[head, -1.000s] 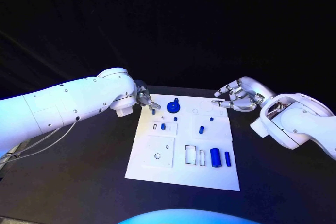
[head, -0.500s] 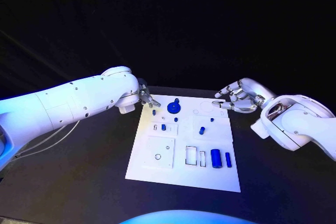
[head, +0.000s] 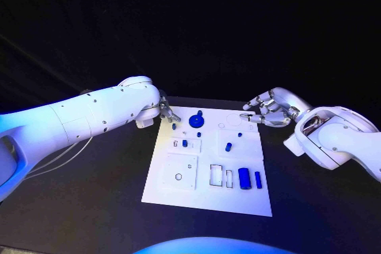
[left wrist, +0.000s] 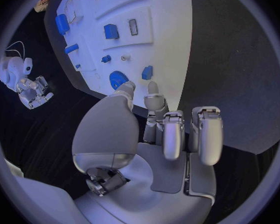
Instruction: Assemble the parts on the task board
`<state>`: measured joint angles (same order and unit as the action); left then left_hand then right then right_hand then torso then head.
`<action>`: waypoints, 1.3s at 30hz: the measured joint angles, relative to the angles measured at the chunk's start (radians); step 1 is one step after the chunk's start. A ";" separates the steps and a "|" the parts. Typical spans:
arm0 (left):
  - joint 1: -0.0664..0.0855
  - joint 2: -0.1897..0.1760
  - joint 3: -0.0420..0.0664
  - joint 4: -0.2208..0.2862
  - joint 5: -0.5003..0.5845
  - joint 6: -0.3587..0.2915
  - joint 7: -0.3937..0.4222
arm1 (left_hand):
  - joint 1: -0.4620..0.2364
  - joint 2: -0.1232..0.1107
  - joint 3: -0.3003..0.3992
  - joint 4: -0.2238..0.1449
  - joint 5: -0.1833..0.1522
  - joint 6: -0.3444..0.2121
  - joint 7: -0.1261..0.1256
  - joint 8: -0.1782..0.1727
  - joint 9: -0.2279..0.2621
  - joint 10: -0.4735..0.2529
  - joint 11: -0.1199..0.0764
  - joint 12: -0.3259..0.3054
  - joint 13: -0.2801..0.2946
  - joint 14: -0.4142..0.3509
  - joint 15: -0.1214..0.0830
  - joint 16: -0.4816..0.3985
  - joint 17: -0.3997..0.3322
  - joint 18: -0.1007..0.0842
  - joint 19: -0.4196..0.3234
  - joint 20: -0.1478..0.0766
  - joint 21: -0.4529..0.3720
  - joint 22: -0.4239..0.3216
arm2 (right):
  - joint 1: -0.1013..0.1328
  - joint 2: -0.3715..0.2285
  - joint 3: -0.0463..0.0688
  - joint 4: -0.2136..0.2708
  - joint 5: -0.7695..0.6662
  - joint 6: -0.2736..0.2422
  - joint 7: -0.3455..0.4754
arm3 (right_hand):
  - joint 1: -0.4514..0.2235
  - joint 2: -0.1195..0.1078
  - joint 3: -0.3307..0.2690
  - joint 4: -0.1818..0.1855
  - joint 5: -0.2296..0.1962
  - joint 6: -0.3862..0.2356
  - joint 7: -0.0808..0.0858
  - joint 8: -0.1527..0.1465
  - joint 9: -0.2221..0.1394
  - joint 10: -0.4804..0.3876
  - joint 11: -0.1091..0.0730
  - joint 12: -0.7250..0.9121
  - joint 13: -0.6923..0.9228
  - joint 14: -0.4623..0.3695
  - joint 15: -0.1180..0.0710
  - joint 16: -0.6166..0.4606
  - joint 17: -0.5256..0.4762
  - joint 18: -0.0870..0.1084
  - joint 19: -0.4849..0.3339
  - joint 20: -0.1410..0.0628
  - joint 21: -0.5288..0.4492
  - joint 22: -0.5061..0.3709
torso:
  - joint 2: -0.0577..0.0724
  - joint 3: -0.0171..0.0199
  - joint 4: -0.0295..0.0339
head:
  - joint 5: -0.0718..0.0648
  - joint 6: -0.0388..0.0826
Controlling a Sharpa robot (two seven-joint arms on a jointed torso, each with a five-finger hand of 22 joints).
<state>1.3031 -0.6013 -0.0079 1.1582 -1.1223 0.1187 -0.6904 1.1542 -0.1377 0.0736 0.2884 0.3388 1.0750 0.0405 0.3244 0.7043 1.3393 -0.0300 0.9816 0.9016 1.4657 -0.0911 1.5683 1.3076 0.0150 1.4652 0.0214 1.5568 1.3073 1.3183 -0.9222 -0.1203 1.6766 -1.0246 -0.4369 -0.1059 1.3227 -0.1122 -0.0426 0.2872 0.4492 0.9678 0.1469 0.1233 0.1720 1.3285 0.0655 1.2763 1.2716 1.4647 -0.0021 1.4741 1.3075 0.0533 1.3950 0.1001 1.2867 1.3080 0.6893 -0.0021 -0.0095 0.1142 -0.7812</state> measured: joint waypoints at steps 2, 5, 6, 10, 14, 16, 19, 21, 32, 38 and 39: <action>-0.001 0.003 -0.001 -0.005 -0.003 0.003 0.001 | 0.001 0.001 0.000 0.000 0.000 -0.002 0.002 0.000 -0.001 0.000 0.000 0.000 0.000 0.000 0.000 0.000 0.000 0.000 0.000 0.000 0.000 0.000 | 0.000 0.000 0.000 0.000 0.000 0.000 0.000 | 0.000 0.000 0.000 0.000 0.000 0.000 0.000 0.000 0.000 0.000 0.000 0.000 0.000 0.000 0.000 0.000 0.000 0.000 0.000 0.000 0.000 0.000 | 0.000 0.0000 0.0000 | -0.001 -0.001; -0.002 0.006 -0.001 -0.010 -0.008 0.006 0.001 | 0.004 -0.002 0.000 0.000 0.000 -0.004 0.004 0.000 -0.001 0.000 0.000 0.000 0.000 0.000 0.000 0.000 0.000 0.000 0.000 0.000 0.000 0.000 | 0.000 0.000 0.000 0.000 0.000 0.000 0.000 | 0.000 0.000 0.000 0.000 0.000 0.000 0.000 0.000 0.000 0.000 0.000 0.000 0.000 0.000 0.000 0.000 0.000 0.000 0.000 0.000 0.000 0.000 | -0.001 0.0000 0.0003 | -0.002 -0.002; -0.003 0.007 -0.001 -0.011 -0.009 0.008 0.001 | 0.007 -0.002 -0.002 0.001 0.000 -0.004 0.004 0.000 -0.003 0.000 0.000 0.000 0.000 0.000 0.000 0.000 0.000 0.000 0.000 0.000 0.000 0.000 | 0.000 0.000 0.000 0.000 0.000 0.000 0.000 | 0.000 0.000 0.000 0.000 0.000 0.000 0.000 0.000 0.000 0.000 0.000 0.000 0.000 0.000 0.000 0.000 0.000 0.000 0.000 0.000 0.000 0.000 | -0.001 0.0000 0.0003 | -0.002 -0.002; -0.004 0.010 -0.002 -0.014 -0.014 0.015 0.002 | 0.017 0.003 -0.006 0.000 0.000 -0.004 0.004 -0.001 -0.005 -0.004 0.004 0.000 0.000 0.000 0.000 0.000 0.000 0.000 0.000 0.000 0.000 0.000 | 0.000 0.001 0.000 0.000 0.000 0.000 0.000 | 0.000 0.000 0.000 0.000 0.000 0.000 0.000 0.000 0.000 0.000 0.000 0.000 0.000 0.000 0.000 0.000 0.000 0.000 0.000 0.000 0.000 0.000 | -0.002 0.0000 0.0006 | -0.003 -0.003; -0.005 0.012 -0.003 -0.015 -0.016 0.025 0.003 | 0.022 0.003 -0.009 -0.003 0.000 -0.004 0.004 -0.004 -0.006 -0.004 0.004 0.000 0.000 0.000 0.000 0.000 0.000 0.000 0.000 0.000 0.000 0.000 | -0.001 0.001 0.000 0.000 0.000 0.000 0.000 | 0.000 0.000 0.000 0.000 0.000 0.000 0.000 0.000 0.000 0.000 0.000 0.000 0.000 0.000 0.000 0.000 0.000 0.000 0.000 0.000 0.000 0.000 | -0.002 0.0003 0.0011 | -0.004 -0.004; -0.005 0.014 -0.003 -0.016 -0.017 0.029 0.003 | 0.022 0.004 -0.009 -0.003 0.000 -0.004 0.004 -0.004 -0.007 -0.004 0.004 0.000 0.000 0.000 0.000 0.000 0.000 0.000 0.000 0.000 0.000 0.000 | -0.001 0.001 0.000 -0.001 0.000 0.000 0.000 | 0.000 0.000 0.000 0.000 0.000 0.000 0.000 0.000 0.000 0.000 0.000 0.000 0.000 0.000 0.000 0.000 0.000 0.000 0.000 0.000 0.000 0.000 | -0.002 0.0003 0.0012 | -0.005 -0.005; -0.006 0.015 -0.004 -0.016 -0.018 0.034 0.004 | 0.029 0.010 -0.009 -0.003 0.000 -0.004 0.004 -0.004 -0.008 -0.004 0.004 0.000 0.000 0.000 0.000 0.000 0.000 0.000 0.000 0.000 0.000 0.000 | -0.001 0.001 0.000 -0.001 0.000 0.000 0.000 | 0.000 0.000 0.000 0.000 0.000 0.000 0.000 0.000 0.000 0.000 0.000 0.000 0.000 0.000 0.000 0.000 0.000 0.000 0.000 0.000 0.000 0.000 | -0.002 0.0002 0.0012 | -0.005 -0.005; -0.006 0.016 -0.004 -0.016 -0.018 0.037 0.004 | 0.032 0.006 -0.009 -0.003 0.000 -0.004 0.004 -0.004 -0.009 -0.004 0.004 0.000 0.000 0.000 0.000 0.000 0.000 0.000 0.000 0.000 0.000 0.000 | -0.001 0.002 0.000 -0.001 0.000 0.000 0.000 | 0.000 0.000 0.000 0.000 0.000 0.000 0.000 0.000 0.000 0.000 0.000 0.000 0.000 0.000 0.000 0.000 0.000 0.000 0.000 0.000 0.000 0.000 | -0.002 0.0002 0.0012 | -0.005 -0.005; -0.007 0.017 -0.004 -0.017 -0.018 0.048 0.003 | 0.056 0.028 -0.011 -0.001 0.000 -0.004 0.004 -0.004 -0.013 -0.007 0.000 0.000 0.001 0.000 0.000 0.000 0.000 0.000 0.000 0.000 0.000 0.000 | -0.001 0.002 0.000 -0.002 0.000 0.000 0.001 | 0.000 0.000 0.000 0.000 0.000 0.000 0.000 0.000 0.000 0.000 0.000 0.000 0.000 0.000 0.000 0.000 0.000 0.000 0.000 0.000 0.000 0.000 | -0.003 0.0006 0.0012 | -0.005 -0.006; -0.007 0.019 -0.004 -0.020 -0.016 0.052 0.003 | 0.078 0.037 -0.011 -0.001 0.000 -0.004 0.004 -0.004 -0.016 -0.007 0.000 0.000 0.001 0.000 0.000 0.000 0.000 0.000 0.000 0.000 0.000 0.001 | -0.001 0.002 0.000 -0.002 0.000 0.000 0.001 | 0.000 0.000 0.000 0.000 0.000 0.000 0.000 0.000 0.000 0.000 0.000 0.000 0.000 0.000 0.000 0.000 0.000 0.000 0.000 0.000 0.000 0.000 | -0.003 0.0007 0.0012 | -0.006 -0.006; -0.007 0.019 -0.004 -0.021 -0.015 0.053 0.003 | 0.084 0.040 -0.011 -0.001 0.000 -0.004 0.004 -0.004 -0.017 -0.007 0.000 0.000 0.001 0.000 0.000 0.000 0.000 0.000 0.000 0.000 0.000 0.001 | -0.001 0.002 0.000 -0.002 0.000 0.000 0.001 | 0.000 0.000 0.000 0.000 0.000 0.000 0.000 0.000 0.000 0.000 0.000 0.000 0.000 0.000 0.000 0.000 0.000 0.000 0.000 0.000 0.000 0.000 | -0.003 0.0007 0.0012 | -0.006 -0.006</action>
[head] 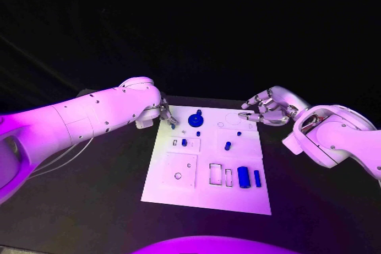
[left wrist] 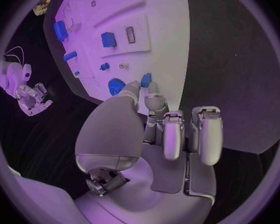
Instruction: Assemble the parts on the task board
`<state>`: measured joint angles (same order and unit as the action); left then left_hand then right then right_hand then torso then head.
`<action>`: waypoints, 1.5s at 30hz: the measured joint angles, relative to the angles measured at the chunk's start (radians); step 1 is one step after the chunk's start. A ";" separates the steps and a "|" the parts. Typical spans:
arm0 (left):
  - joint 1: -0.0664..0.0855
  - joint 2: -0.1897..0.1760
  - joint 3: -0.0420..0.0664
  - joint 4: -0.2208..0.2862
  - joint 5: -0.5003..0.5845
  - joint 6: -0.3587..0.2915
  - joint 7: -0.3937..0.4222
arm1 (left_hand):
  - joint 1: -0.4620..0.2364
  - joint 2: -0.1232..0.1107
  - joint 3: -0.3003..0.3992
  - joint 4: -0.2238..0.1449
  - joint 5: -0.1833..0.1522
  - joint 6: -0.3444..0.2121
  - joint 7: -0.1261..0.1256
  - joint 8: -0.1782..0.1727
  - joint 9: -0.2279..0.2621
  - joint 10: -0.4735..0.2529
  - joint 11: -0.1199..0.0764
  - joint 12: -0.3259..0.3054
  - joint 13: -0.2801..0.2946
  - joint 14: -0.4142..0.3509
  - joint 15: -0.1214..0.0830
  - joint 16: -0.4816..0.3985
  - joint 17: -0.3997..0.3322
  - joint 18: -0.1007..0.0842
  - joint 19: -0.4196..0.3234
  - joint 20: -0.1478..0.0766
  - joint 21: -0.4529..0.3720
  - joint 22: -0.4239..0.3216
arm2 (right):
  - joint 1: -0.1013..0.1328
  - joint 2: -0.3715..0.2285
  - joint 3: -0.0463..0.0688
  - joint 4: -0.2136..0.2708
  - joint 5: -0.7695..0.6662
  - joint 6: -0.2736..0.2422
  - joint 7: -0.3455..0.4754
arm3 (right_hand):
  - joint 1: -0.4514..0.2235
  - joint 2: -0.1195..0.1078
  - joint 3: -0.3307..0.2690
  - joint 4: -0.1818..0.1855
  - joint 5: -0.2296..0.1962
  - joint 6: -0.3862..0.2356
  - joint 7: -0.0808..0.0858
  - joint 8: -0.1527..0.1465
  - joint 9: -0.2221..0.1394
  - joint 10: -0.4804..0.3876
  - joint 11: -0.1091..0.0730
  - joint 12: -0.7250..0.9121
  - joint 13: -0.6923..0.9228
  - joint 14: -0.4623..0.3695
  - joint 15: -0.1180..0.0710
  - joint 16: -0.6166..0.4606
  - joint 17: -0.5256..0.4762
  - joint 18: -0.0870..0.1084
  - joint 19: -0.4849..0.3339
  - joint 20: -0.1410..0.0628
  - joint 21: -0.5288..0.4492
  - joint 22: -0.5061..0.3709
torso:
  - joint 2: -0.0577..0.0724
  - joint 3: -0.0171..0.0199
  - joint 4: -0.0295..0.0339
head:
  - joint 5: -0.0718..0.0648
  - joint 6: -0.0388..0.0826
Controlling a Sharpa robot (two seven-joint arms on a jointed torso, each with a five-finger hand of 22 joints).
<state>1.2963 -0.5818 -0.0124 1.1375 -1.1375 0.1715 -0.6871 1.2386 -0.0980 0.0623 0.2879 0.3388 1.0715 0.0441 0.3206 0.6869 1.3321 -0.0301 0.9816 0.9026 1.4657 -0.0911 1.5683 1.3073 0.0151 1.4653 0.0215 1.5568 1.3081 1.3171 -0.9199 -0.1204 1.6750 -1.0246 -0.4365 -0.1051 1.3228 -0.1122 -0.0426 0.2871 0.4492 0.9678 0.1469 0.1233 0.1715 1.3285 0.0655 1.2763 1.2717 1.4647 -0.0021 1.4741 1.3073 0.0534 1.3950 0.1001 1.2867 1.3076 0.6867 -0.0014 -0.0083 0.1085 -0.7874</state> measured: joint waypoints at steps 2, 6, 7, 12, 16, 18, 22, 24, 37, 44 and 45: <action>0.000 0.001 0.000 -0.002 0.001 0.001 0.000 | 0.005 0.005 0.000 0.000 0.000 0.000 0.000 0.000 -0.001 0.000 0.000 0.000 0.000 0.000 0.000 0.000 0.000 0.000 0.000 0.000 0.000 0.000 | 0.000 0.000 0.000 0.000 0.000 0.000 0.000 | 0.000 0.000 0.000 0.000 0.000 0.000 0.000 0.000 0.000 0.000 0.000 0.000 0.000 0.000 0.000 0.000 0.000 0.000 0.000 0.000 0.000 0.000 | 0.000 0.0000 0.0000 | 0.000 0.000; 0.000 0.004 0.000 -0.008 0.004 0.004 0.000 | 0.014 0.006 0.000 0.000 0.000 0.000 0.000 0.000 -0.002 0.000 0.000 0.000 -0.002 0.000 0.000 0.000 0.000 0.000 0.000 0.000 0.000 0.000 | 0.000 0.000 0.000 0.000 0.000 0.000 0.000 | 0.000 0.000 0.000 0.000 0.000 0.000 0.000 0.000 0.000 0.000 0.000 0.000 0.000 0.000 0.000 0.000 0.001 0.000 0.000 0.000 0.000 0.000 | 0.001 0.0002 -0.0004 | 0.000 0.000; 0.000 0.005 0.000 -0.010 0.006 0.005 0.000 | 0.014 0.006 0.000 0.000 0.000 0.000 0.000 0.000 -0.002 0.000 0.000 0.000 -0.002 0.000 0.000 0.000 0.000 0.000 0.000 0.000 0.000 0.000 | 0.000 0.000 0.000 0.000 0.000 0.000 0.000 | 0.000 0.000 0.000 0.000 0.000 0.000 0.000 0.000 0.000 0.000 0.000 0.000 0.000 0.000 0.000 0.000 0.001 0.000 0.000 0.000 0.000 0.000 | 0.001 0.0002 -0.0004 | 0.000 -0.001; -0.002 0.008 -0.002 -0.015 0.010 0.008 0.001 | 0.014 0.006 0.000 0.000 0.000 0.000 0.000 0.000 -0.003 0.000 0.000 0.000 -0.002 0.000 0.000 0.000 0.000 0.000 0.000 0.000 0.000 0.000 | 0.000 -0.001 0.000 0.001 0.000 0.000 0.000 | 0.000 0.000 0.000 0.000 0.000 0.000 0.000 0.000 0.001 0.000 0.000 0.000 0.000 0.000 0.000 0.000 0.001 0.000 0.000 0.000 0.000 0.000 | 0.001 0.0002 -0.0004 | 0.000 -0.002; -0.003 0.010 -0.002 -0.017 0.013 0.010 0.001 | 0.014 0.006 0.000 0.000 0.000 0.000 0.000 0.000 -0.003 0.000 0.000 0.000 -0.002 0.000 0.000 0.000 0.000 0.000 0.000 0.000 0.000 0.000 | 0.000 -0.001 0.000 0.001 0.000 0.000 0.000 | -0.004 0.004 -0.003 -0.003 0.004 0.000 0.000 0.004 0.001 0.000 0.000 0.000 0.000 0.000 0.000 0.000 0.001 0.000 0.000 0.000 0.000 0.000 | 0.001 0.0001 -0.0004 | 0.000 -0.004; -0.004 0.010 -0.002 -0.018 0.015 0.011 0.002 | 0.014 0.006 0.000 0.000 0.000 0.000 0.000 -0.002 -0.003 0.000 0.000 0.000 -0.002 0.000 0.000 0.000 0.000 0.000 0.000 0.000 0.000 0.000 | 0.000 -0.001 0.000 0.001 0.000 0.000 0.000 | -0.004 0.004 -0.003 -0.003 0.004 0.000 0.000 0.004 0.001 0.000 0.000 0.000 0.000 0.000 0.000 0.000 0.001 0.000 0.000 0.000 0.000 0.000 | 0.001 0.0001 -0.0003 | -0.001 -0.004; -0.004 0.011 -0.002 -0.019 0.019 0.012 0.002 | 0.037 0.026 0.006 -0.006 0.000 0.000 0.000 -0.004 -0.007 -0.002 -0.002 0.000 -0.004 0.000 0.000 0.000 0.000 0.000 0.000 0.000 0.000 0.000 | 0.000 -0.001 0.000 0.001 0.000 0.000 0.000 | -0.004 0.004 -0.003 -0.003 0.004 0.000 0.000 0.004 0.001 0.000 0.000 0.000 0.000 0.000 0.000 0.000 0.001 0.000 0.000 0.000 0.000 0.000 | 0.001 0.0000 -0.0002 | -0.001 -0.005; -0.004 0.011 -0.002 -0.020 0.022 0.012 0.003 | 0.060 0.031 0.016 -0.013 0.001 0.000 0.000 -0.006 -0.010 -0.004 -0.004 0.000 -0.006 0.000 0.000 0.000 0.000 0.000 0.000 0.000 0.000 0.000 | 0.000 0.000 0.000 0.001 0.000 0.000 0.000 | -0.004 0.004 -0.003 -0.003 0.004 0.000 0.000 0.004 0.001 0.000 0.000 0.000 0.000 0.000 0.000 0.000 0.001 0.000 0.000 0.000 0.000 0.000 | 0.000 0.0000 -0.0001 | -0.001 -0.006; -0.005 0.002 -0.003 -0.011 0.064 0.006 0.017 | 0.178 0.001 0.261 0.067 0.009 -0.022 0.005 0.003 -0.003 -0.014 0.007 -0.012 -0.030 0.000 0.008 0.000 0.001 0.000 0.000 0.000 0.000 0.000 | 0.000 -0.001 0.000 0.001 0.000 0.000 0.000 | -0.004 0.004 -0.003 -0.003 0.004 0.000 0.000 0.004 0.001 0.000 0.000 0.000 0.001 0.000 0.000 0.000 0.000 0.000 0.000 0.000 0.000 0.000 | 0.000 0.0001 0.0005 | 0.000 -0.006; -0.005 -0.039 -0.003 0.044 0.120 -0.016 0.022 | 0.135 -0.041 0.332 0.053 0.010 -0.023 0.006 0.018 0.011 -0.006 0.007 -0.012 -0.030 0.000 0.008 0.000 0.001 0.000 0.000 0.000 0.000 0.000 | 0.000 -0.001 0.000 0.000 0.000 0.000 0.000 | -0.004 0.004 -0.003 -0.003 0.004 0.000 0.000 0.004 0.000 0.000 0.000 0.000 0.001 0.000 0.000 0.000 0.000 0.000 0.000 0.000 0.000 0.000 | -0.002 0.0007 0.0012 | 0.003 -0.006; -0.005 -0.048 -0.003 0.056 0.129 -0.019 0.022 | 0.132 -0.045 0.348 0.042 0.010 -0.023 0.006 0.021 0.012 -0.006 0.007 -0.012 -0.030 0.000 0.008 0.000 0.001 0.000 0.000 0.000 0.000 0.000 | 0.000 -0.001 0.000 -0.001 0.000 0.000 0.000 | -0.004 0.004 -0.003 -0.003 0.004 0.000 0.000 0.004 0.000 0.000 0.000 0.000 0.001 0.000 0.000 0.000 0.000 0.000 0.000 0.000 0.000 0.000 | -0.002 0.0007 0.0013 | 0.004 -0.006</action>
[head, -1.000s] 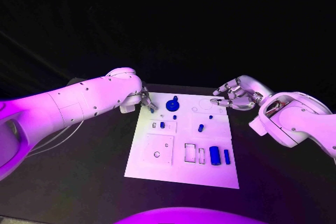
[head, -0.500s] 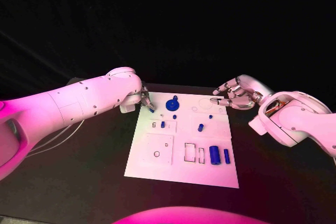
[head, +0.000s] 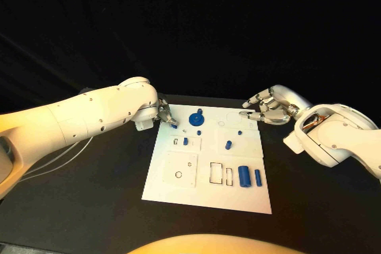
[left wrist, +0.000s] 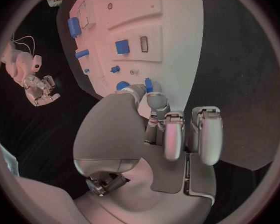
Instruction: Assemble the parts on the task board
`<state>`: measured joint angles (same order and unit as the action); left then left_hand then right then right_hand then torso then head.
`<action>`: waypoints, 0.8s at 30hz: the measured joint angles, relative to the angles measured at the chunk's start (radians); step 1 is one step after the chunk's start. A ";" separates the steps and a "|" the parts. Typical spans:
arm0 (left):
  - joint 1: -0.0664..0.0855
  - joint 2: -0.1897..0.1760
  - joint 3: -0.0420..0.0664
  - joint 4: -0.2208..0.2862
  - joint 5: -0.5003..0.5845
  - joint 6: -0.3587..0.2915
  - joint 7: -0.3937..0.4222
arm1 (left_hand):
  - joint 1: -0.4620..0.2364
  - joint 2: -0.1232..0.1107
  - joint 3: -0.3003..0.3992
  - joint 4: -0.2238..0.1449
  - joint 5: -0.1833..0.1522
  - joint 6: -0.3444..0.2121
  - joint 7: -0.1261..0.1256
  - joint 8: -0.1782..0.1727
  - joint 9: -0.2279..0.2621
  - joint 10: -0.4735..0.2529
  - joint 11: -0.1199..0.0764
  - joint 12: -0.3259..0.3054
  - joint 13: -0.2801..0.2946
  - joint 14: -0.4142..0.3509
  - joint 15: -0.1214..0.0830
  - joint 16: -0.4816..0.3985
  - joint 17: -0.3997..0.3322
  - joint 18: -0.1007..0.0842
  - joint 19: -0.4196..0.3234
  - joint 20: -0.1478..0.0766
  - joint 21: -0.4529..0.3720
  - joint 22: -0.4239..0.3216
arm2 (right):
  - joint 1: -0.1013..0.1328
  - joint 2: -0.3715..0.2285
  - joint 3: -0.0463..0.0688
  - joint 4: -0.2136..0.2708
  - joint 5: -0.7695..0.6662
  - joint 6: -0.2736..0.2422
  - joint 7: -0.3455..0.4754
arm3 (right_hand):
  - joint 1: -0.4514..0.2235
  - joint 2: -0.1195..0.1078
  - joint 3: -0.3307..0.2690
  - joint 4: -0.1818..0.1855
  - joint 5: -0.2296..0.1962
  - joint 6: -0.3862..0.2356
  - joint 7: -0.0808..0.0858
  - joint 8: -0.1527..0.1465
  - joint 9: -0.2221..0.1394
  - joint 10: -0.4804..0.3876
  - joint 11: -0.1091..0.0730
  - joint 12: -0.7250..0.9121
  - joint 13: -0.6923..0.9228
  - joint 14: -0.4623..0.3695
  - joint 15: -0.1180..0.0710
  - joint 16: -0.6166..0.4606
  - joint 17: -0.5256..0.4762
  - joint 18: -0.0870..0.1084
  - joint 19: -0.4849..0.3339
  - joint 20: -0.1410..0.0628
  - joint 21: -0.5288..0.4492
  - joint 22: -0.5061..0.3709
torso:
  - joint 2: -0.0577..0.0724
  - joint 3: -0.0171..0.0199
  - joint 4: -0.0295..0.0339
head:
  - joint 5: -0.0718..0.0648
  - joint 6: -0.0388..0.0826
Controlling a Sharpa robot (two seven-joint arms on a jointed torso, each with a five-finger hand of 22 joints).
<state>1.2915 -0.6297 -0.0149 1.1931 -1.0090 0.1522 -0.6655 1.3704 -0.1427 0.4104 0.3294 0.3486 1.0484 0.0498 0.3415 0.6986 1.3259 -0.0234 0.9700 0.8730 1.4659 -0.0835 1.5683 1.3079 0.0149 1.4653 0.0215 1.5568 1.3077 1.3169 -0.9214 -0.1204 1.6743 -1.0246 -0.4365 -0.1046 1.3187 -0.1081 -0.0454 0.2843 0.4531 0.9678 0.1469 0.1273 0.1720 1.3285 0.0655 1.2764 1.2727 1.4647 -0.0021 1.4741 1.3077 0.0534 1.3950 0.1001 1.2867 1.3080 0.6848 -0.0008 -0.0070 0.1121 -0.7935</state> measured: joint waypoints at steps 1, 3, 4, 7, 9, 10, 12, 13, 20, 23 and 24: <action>0.000 -0.009 0.000 0.012 0.008 -0.004 0.000 | 0.000 0.000 0.001 -0.001 0.000 0.000 0.000 0.002 0.000 0.000 0.000 0.002 0.000 0.000 0.000 0.000 0.000 0.000 0.000 0.000 0.000 0.000 | 0.000 0.000 0.000 0.000 0.000 0.000 0.000 | 0.000 0.000 0.000 0.000 0.000 0.000 0.000 0.000 0.000 0.000 0.000 0.000 0.000 0.000 0.000 0.000 0.000 0.000 0.000 0.000 0.000 0.000 | 0.000 -0.0001 0.0003 | 0.000 0.000; 0.000 -0.031 0.000 0.043 0.026 -0.014 0.000 | -0.006 -0.005 0.007 -0.001 0.000 0.000 0.000 0.006 0.000 0.002 -0.002 0.006 0.002 0.000 0.000 0.000 0.000 0.000 0.000 0.000 0.000 0.000 | 0.000 0.000 0.000 -0.001 0.000 0.000 0.000 | 0.000 0.000 0.000 0.000 0.000 0.000 0.000 0.000 0.000 0.000 0.000 0.000 0.000 0.000 0.000 0.000 0.000 0.000 0.000 0.000 0.000 0.000 | 0.000 0.0006 0.0009 | 0.001 0.000; 0.000 -0.039 0.000 0.057 0.034 -0.018 -0.001 | -0.010 -0.006 0.015 -0.007 0.000 0.000 0.000 0.006 0.001 0.004 -0.004 0.006 0.003 0.000 0.000 0.000 0.000 0.000 0.000 0.000 0.000 0.000 | 0.000 0.000 0.000 -0.001 0.000 0.000 0.000 | 0.000 0.000 0.000 0.000 0.000 0.000 0.000 0.000 0.000 0.000 0.000 0.000 0.000 0.000 0.000 0.000 0.000 0.000 0.000 0.000 0.000 0.000 | -0.001 0.0006 0.0012 | 0.001 0.000; 0.000 -0.068 0.000 0.101 0.053 -0.039 -0.001 | -0.025 -0.014 0.033 -0.007 0.000 0.000 0.000 0.018 0.009 0.007 -0.007 0.006 0.003 0.000 0.000 0.000 0.000 0.000 0.000 0.000 0.000 0.000 | 0.000 0.000 0.000 -0.001 0.000 0.000 0.000 | 0.000 0.000 0.000 0.000 0.000 0.000 0.000 0.000 0.000 0.000 0.000 0.000 0.000 0.000 0.000 0.000 0.000 0.000 0.000 0.000 0.000 0.000 | -0.002 0.0012 0.0024 | 0.002 -0.001; 0.000 -0.085 0.000 0.128 0.062 -0.054 0.000 | -0.039 -0.028 0.060 -0.018 0.000 -0.004 -0.004 0.029 0.016 0.009 -0.009 0.007 0.001 0.000 0.000 0.000 0.000 0.000 0.000 0.000 0.000 0.000 | 0.000 0.000 0.000 -0.001 0.000 0.000 0.000 | 0.000 0.000 0.000 0.000 0.000 0.000 0.000 0.000 0.001 0.000 0.000 0.000 0.000 0.000 0.000 0.000 0.000 0.000 0.000 0.000 0.000 0.000 | -0.003 0.0014 0.0027 | 0.002 -0.003; 0.000 -0.096 0.000 0.146 0.066 -0.065 0.001 | -0.040 -0.029 0.066 -0.020 0.000 -0.004 -0.004 0.032 0.017 0.010 -0.010 0.012 0.001 0.000 0.000 0.000 0.000 0.000 0.000 0.000 0.000 0.000 | 0.000 0.000 0.000 -0.001 0.000 0.000 0.000 | 0.000 0.000 0.000 0.000 0.000 0.000 0.000 0.000 0.001 0.000 0.000 0.000 0.000 0.000 0.000 0.000 0.000 0.000 0.000 0.000 0.000 0.000 | -0.003 0.0014 0.0029 | 0.002 -0.003; -0.003 -0.111 0.000 0.172 0.068 -0.080 0.004 | -0.045 -0.034 0.077 -0.030 0.000 -0.004 -0.003 0.038 0.022 0.017 -0.010 0.012 0.001 0.000 0.000 0.000 0.000 0.000 0.000 0.000 0.000 0.000 | 0.000 0.000 0.000 -0.001 0.000 0.001 0.000 | 0.000 0.000 0.000 0.000 0.000 0.000 0.000 0.000 0.001 0.000 0.000 0.000 0.000 0.000 0.000 0.000 0.000 0.000 0.000 0.000 0.000 0.000 | -0.003 0.0014 0.0031 | 0.003 -0.004; -0.006 -0.119 -0.001 0.185 0.068 -0.089 0.006 | -0.051 -0.040 0.084 -0.031 0.000 -0.006 -0.002 0.041 0.024 0.018 -0.011 0.017 0.002 0.000 0.000 0.000 0.000 0.000 0.000 0.000 0.000 0.000 | 0.000 -0.001 0.000 -0.001 0.000 0.001 0.000 | 0.000 0.000 0.000 0.000 0.000 0.000 0.000 0.000 0.001 0.000 0.000 0.000 0.000 0.000 0.000 0.000 0.000 0.000 0.000 0.000 0.000 0.000 | -0.003 0.0014 0.0035 | 0.003 -0.005; -0.035 -0.149 -0.003 0.239 0.038 -0.134 0.023 | -0.066 -0.047 0.101 -0.040 0.000 -0.005 -0.002 0.050 0.030 0.027 -0.012 0.026 0.003 0.000 0.000 0.000 0.000 0.000 0.000 0.000 0.000 0.000 | 0.000 -0.002 0.000 -0.001 0.000 0.001 0.000 | 0.000 0.000 0.000 0.000 0.000 0.000 0.000 0.000 0.001 0.000 0.000 0.000 0.000 0.000 0.000 0.000 0.000 0.000 0.000 0.000 0.000 0.000 | -0.003 0.0013 0.0052 | 0.007 -0.008; -0.051 -0.153 -0.004 0.249 0.024 -0.144 0.029 | -0.069 -0.050 0.109 -0.043 -0.001 -0.005 -0.002 0.053 0.031 0.027 -0.012 0.026 0.003 0.000 0.000 0.000 0.000 0.000 0.000 0.000 0.000 0.000 | -0.001 -0.002 -0.001 0.000 0.000 0.002 0.000 | 0.000 0.000 0.000 0.000 0.000 0.000 0.000 0.000 0.001 0.000 0.000 0.000 0.000 0.000 0.000 0.000 0.000 0.000 0.000 0.000 0.000 0.000 | -0.003 0.0012 0.0051 | 0.009 -0.008; -0.053 -0.153 -0.004 0.250 0.022 -0.145 0.030 | -0.070 -0.051 0.109 -0.043 -0.001 -0.005 -0.002 0.053 0.032 0.027 -0.012 0.026 0.003 0.000 0.000 0.000 0.000 0.000 0.000 0.000 0.001 0.000 | -0.001 -0.002 -0.001 0.000 0.000 0.002 0.000 | 0.000 0.000 0.000 0.000 0.000 0.000 0.000 0.000 0.001 0.000 0.000 0.000 0.000 0.000 0.000 0.000 0.000 0.000 0.000 0.000 0.000 0.000 | -0.003 0.0012 0.0051 | 0.009 -0.008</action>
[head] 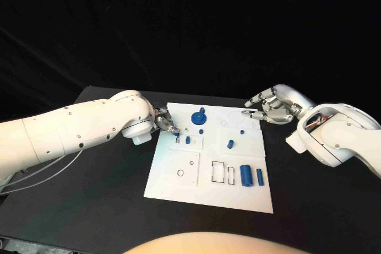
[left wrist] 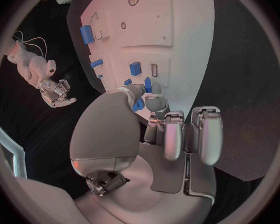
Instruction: Assemble the parts on the task board
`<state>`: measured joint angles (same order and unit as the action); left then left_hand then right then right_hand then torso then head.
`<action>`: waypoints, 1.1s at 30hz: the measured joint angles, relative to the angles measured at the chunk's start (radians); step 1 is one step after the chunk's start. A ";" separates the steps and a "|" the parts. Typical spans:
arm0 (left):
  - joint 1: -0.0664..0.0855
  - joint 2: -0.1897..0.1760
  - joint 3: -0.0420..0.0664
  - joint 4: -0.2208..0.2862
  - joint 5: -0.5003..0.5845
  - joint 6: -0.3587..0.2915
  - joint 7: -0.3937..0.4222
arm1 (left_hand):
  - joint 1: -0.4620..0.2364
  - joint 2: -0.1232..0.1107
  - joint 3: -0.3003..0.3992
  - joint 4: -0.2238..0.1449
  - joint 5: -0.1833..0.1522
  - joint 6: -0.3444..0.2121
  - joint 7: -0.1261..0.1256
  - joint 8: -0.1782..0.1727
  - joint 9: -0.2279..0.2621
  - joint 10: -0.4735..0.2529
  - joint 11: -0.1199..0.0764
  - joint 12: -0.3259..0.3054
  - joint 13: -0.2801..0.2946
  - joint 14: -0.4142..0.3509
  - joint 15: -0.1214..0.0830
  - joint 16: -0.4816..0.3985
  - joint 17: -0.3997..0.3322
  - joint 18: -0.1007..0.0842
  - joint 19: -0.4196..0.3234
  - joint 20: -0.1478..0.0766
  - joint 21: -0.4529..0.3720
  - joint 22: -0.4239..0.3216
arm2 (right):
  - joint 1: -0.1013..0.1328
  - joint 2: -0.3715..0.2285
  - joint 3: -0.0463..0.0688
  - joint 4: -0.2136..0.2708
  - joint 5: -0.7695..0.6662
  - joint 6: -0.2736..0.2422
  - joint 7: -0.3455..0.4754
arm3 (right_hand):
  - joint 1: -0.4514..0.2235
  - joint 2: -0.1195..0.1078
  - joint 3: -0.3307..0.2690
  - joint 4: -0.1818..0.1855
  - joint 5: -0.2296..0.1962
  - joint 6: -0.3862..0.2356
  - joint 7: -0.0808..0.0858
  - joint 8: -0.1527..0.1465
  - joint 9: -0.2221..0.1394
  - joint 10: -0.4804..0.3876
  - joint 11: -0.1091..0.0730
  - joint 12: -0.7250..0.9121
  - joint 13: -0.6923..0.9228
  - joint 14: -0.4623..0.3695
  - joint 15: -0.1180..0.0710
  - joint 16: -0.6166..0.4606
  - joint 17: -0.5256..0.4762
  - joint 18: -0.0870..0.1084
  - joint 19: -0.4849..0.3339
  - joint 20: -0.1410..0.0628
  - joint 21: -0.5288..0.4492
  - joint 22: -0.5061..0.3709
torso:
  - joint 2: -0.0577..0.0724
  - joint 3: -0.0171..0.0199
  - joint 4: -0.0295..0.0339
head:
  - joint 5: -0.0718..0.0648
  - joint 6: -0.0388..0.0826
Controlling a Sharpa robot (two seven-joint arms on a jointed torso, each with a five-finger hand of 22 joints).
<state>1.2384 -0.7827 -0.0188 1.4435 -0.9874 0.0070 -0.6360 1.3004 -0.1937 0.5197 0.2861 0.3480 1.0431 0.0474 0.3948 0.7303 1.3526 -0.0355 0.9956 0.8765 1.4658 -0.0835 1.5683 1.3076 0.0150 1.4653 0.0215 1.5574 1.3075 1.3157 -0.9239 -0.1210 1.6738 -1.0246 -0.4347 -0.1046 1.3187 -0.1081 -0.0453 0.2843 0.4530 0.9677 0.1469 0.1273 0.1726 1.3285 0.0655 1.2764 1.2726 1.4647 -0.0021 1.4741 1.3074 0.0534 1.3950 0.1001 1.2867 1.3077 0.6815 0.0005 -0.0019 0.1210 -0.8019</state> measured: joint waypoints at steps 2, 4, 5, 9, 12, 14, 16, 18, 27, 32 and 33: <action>-0.006 0.000 0.000 0.004 -0.009 -0.003 0.003 | -0.002 -0.002 0.000 0.000 -0.001 0.000 0.000 0.004 0.000 0.002 -0.002 0.000 0.001 0.000 0.000 0.000 0.000 0.000 0.000 0.000 0.003 0.000 | 0.000 0.000 0.000 0.000 0.000 0.000 0.000 | 0.000 0.000 0.000 0.000 0.000 0.000 0.000 0.000 0.000 0.000 0.000 0.000 0.000 0.000 0.000 0.000 0.000 0.000 0.000 0.000 0.000 0.000 | 0.000 -0.0003 -0.0007 | 0.001 0.000; -0.011 0.000 0.000 0.009 -0.020 -0.006 0.006 | -0.008 -0.008 0.012 -0.012 -0.002 0.000 0.000 0.007 0.001 0.005 -0.005 0.000 0.003 0.000 0.000 0.000 0.000 0.000 0.000 0.000 0.003 0.000 | -0.001 -0.001 0.000 0.000 0.000 0.000 0.000 | 0.000 0.000 0.000 0.000 0.000 0.000 0.000 0.000 0.000 0.000 0.000 0.000 0.000 0.000 0.000 0.000 0.000 0.000 0.000 0.000 0.000 0.000 | 0.000 -0.0003 -0.0012 | 0.001 -0.001; -0.014 0.000 0.000 0.011 -0.025 -0.007 0.007 | -0.010 -0.010 0.014 -0.014 -0.002 0.000 0.000 0.007 0.001 0.005 -0.005 0.000 0.003 0.000 0.000 0.000 0.000 0.000 0.000 0.000 0.003 0.000 | -0.001 -0.001 0.000 0.000 0.000 0.000 0.000 | 0.000 0.000 0.000 0.000 0.000 0.000 0.000 0.000 0.000 0.000 0.000 0.000 0.000 0.000 0.000 0.000 0.000 0.000 0.000 0.000 0.000 0.000 | 0.001 -0.0003 -0.0013 | 0.002 -0.001; -0.020 0.002 0.000 0.019 -0.048 -0.013 0.013 | -0.012 -0.012 0.022 -0.022 -0.003 0.000 0.000 0.007 0.004 0.007 -0.003 0.000 -0.007 0.000 0.000 0.000 0.000 0.000 0.000 0.000 0.003 0.000 | -0.002 -0.001 0.000 0.001 0.000 0.001 0.000 | 0.000 0.000 0.000 0.000 0.000 0.000 0.000 0.000 0.000 0.000 0.000 0.000 0.000 0.000 0.000 0.000 0.000 0.000 0.000 0.000 0.000 0.000 | 0.001 -0.0002 -0.0016 | 0.002 -0.002; -0.022 0.003 0.000 0.022 -0.063 -0.015 0.016 | -0.013 -0.013 0.022 -0.022 -0.003 0.000 0.000 0.011 0.004 0.007 -0.003 0.000 -0.010 0.000 0.000 0.000 0.000 0.000 0.000 0.000 0.003 0.000 | -0.002 -0.001 0.000 0.001 0.000 0.001 0.000 | 0.000 0.000 0.000 0.000 0.000 0.000 0.000 0.000 0.000 0.000 0.000 0.000 0.000 0.000 0.000 0.000 0.000 0.000 0.000 0.000 0.000 0.000 | 0.001 0.0000 -0.0017 | 0.003 -0.002; -0.023 0.004 0.000 0.025 -0.074 -0.016 0.017 | -0.013 -0.013 0.023 -0.023 -0.003 0.000 0.000 0.013 0.004 0.007 -0.003 0.000 -0.010 0.000 0.000 0.000 0.000 0.000 0.000 0.000 0.003 0.000 | -0.002 -0.001 0.000 0.001 0.000 0.001 0.000 | 0.000 0.000 0.000 0.000 0.000 0.000 0.000 0.000 0.000 0.000 0.000 0.000 0.000 0.000 0.000 0.000 0.000 0.000 0.000 0.000 0.000 0.000 | 0.001 -0.0001 -0.0019 | 0.003 -0.004; -0.023 0.004 0.000 0.026 -0.084 -0.016 0.017 | -0.015 -0.015 0.024 -0.024 -0.004 0.000 0.000 0.014 0.004 0.007 -0.003 0.000 -0.010 0.000 0.000 0.000 0.000 0.000 0.000 0.000 0.003 0.000 | -0.002 -0.002 0.000 0.001 0.000 0.001 0.000 | 0.000 0.000 0.000 0.000 0.000 0.000 0.000 0.000 0.000 0.000 0.000 0.000 0.000 0.000 0.000 0.000 0.000 0.000 0.000 0.000 0.000 0.000 | 0.001 0.0003 -0.0019 | 0.004 -0.005; -0.024 0.005 0.000 0.027 -0.092 -0.016 0.017 | -0.016 -0.016 0.027 -0.027 -0.006 0.000 0.000 0.015 0.004 0.007 -0.003 0.000 -0.010 0.000 0.000 0.000 0.000 0.000 0.000 0.000 0.003 0.000 | -0.002 -0.002 0.000 0.001 0.000 0.001 0.000 | 0.000 0.000 0.000 0.000 0.000 0.000 0.000 0.000 0.000 0.000 0.000 0.000 0.000 0.000 0.000 0.000 0.000 0.000 0.000 0.000 0.000 0.000 | 0.002 0.0003 -0.0018 | 0.003 -0.006; -0.027 0.010 0.000 0.027 -0.128 -0.011 0.011 | -0.028 -0.022 0.039 -0.034 -0.006 0.000 0.000 0.019 0.004 0.009 -0.006 0.000 -0.010 0.000 0.000 0.000 0.000 0.000 0.000 0.000 0.007 0.000 | -0.002 -0.002 0.000 0.002 0.000 0.002 0.001 | 0.000 0.000 0.000 0.000 0.004 0.000 0.000 0.000 0.001 0.000 0.000 0.000 0.000 0.002 -0.002 0.000 0.001 0.000 0.000 0.000 0.000 0.000 | 0.001 0.0005 -0.0015 | 0.002 -0.007; -0.030 0.013 0.000 0.026 -0.144 -0.004 0.002 | -0.031 -0.024 0.042 -0.037 -0.007 0.004 -0.003 0.025 0.005 0.012 -0.006 0.000 -0.010 0.000 0.000 0.000 0.000 0.000 0.000 0.000 0.007 0.000 | -0.002 -0.003 0.000 0.002 0.000 0.002 0.001 | 0.000 0.000 0.000 0.000 0.004 0.000 0.000 0.000 0.001 0.000 0.000 0.000 0.000 0.004 -0.004 0.000 0.001 0.000 0.000 0.000 0.000 0.000 | 0.001 0.0002 -0.0015 | 0.002 -0.008; -0.030 0.013 0.000 0.025 -0.146 -0.002 0.000 | -0.032 -0.024 0.043 -0.037 -0.007 0.004 -0.003 0.025 0.005 0.012 -0.006 0.000 -0.010 0.000 0.000 0.000 0.000 0.000 0.000 0.000 0.007 0.000 | -0.002 -0.003 0.000 0.002 0.000 0.002 0.001 | 0.000 0.000 0.000 0.000 0.004 0.000 0.000 0.000 0.001 0.000 0.000 0.000 0.000 0.004 -0.004 0.000 0.001 0.000 0.000 0.000 0.000 0.000 | 0.001 0.0002 -0.0015 | 0.002 -0.009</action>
<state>1.2086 -0.7699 -0.0192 1.4688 -1.1338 0.0046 -0.6357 1.2686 -0.2177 0.5624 0.2490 0.3414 1.0467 0.0441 0.4198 0.7354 1.3649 -0.0410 0.9956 0.8663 1.4657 -0.0836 1.5683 1.3074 0.0150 1.4653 0.0214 1.5646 1.3074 1.3134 -0.9268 -0.1212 1.6758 -1.0246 -0.4326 -0.1039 1.3187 -0.1081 -0.0453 0.2844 0.4570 0.9678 0.1469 0.1272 0.1732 1.3285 0.0656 1.2764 1.2725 1.4684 -0.0058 1.4741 1.3080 0.0534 1.3950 0.1001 1.2867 1.3073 0.6826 0.0007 -0.0035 0.1233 -0.8105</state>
